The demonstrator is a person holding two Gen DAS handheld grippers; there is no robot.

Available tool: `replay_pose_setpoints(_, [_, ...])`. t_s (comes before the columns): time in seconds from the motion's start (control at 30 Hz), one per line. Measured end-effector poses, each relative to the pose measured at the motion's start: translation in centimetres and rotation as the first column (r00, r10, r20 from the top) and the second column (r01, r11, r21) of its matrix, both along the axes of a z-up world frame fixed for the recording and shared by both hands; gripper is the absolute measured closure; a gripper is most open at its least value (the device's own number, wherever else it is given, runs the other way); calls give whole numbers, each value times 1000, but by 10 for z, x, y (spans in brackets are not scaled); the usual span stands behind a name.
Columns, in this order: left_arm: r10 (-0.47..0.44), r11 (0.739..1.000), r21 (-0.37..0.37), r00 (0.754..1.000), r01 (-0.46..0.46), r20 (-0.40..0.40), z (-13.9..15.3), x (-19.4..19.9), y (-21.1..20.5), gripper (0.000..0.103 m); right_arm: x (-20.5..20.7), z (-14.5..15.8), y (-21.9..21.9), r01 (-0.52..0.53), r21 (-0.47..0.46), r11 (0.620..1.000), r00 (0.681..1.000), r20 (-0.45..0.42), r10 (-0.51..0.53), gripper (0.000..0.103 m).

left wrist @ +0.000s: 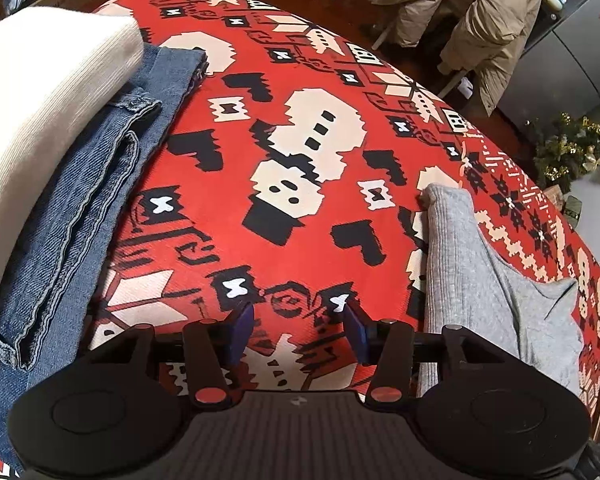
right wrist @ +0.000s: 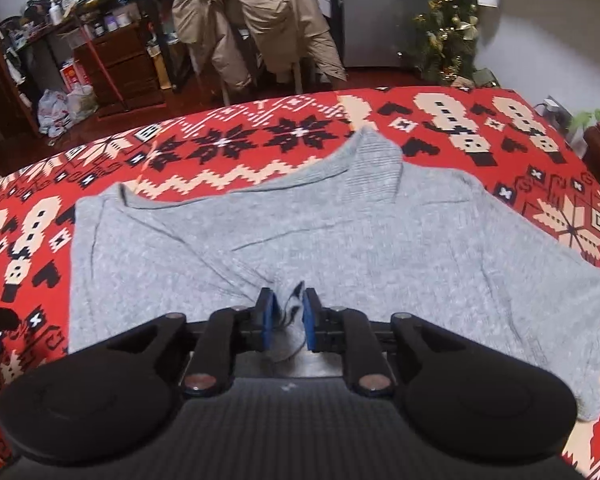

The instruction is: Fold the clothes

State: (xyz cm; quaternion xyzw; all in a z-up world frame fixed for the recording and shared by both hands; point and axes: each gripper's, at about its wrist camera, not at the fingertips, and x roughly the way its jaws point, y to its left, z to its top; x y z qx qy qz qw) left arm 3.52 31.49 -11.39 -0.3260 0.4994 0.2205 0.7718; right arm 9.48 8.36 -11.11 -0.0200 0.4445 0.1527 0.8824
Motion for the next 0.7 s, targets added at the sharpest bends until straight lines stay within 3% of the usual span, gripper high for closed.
replay_pose_setpoints(0.17, [-46,999,-5,999,46,28,4,2,-6,54,-4,12,-18,50,-13,999,999,1,-50,83])
replay_pose_setpoints(0.27, [-101,995,-7,993,102,68,9,3,-13,54,-18,17,-34,40,34,999,998,-52,-38,81])
replay_pose_setpoints(0.47, [-166,986,20,982,165,86,15,6,-29,53,-57,7,-38,-37,124,992,991,-123,52,56])
replay_pose_setpoints(0.57, [-156,988,15,985,155,74,13,6,-28,53,-62,-1,-31,-40,115,993,991,-122,54,55])
replay_pose_setpoints(0.63, [-144,990,7,987,143,72,12,6,-25,53,-61,-2,-30,-41,140,989,990,-128,59,65])
replay_pose_setpoints(0.67, [-140,990,4,987,140,72,11,6,-24,53,-61,-2,-30,-39,145,989,990,-131,59,86])
replay_pose_setpoints(0.7, [-137,990,2,988,138,73,11,5,-23,53,-61,-2,-30,-42,143,989,989,-132,61,98])
